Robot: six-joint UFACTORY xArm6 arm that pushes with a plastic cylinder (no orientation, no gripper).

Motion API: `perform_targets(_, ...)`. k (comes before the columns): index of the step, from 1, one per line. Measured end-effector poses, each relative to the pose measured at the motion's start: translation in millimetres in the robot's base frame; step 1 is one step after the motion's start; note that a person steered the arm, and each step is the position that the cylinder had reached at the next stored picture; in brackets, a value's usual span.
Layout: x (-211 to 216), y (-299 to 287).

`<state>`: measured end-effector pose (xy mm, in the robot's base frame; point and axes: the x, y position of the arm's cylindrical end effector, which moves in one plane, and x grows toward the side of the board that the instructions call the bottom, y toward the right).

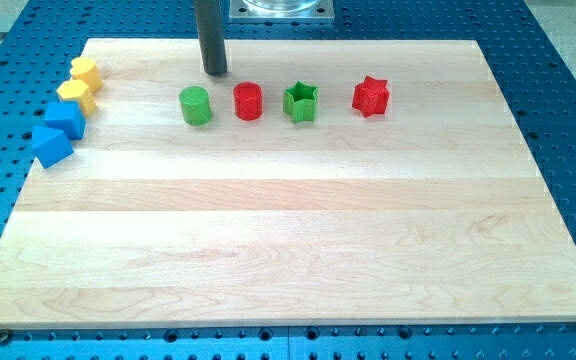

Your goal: Push the red star to the bottom right of the green star

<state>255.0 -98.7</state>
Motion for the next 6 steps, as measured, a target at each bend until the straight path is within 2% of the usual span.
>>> perform_targets(1, 0.0, 23.2)
perform_targets(3, 1.6, 153.3)
perform_targets(5, 26.1, 205.4)
perform_targets(6, 52.3, 211.1)
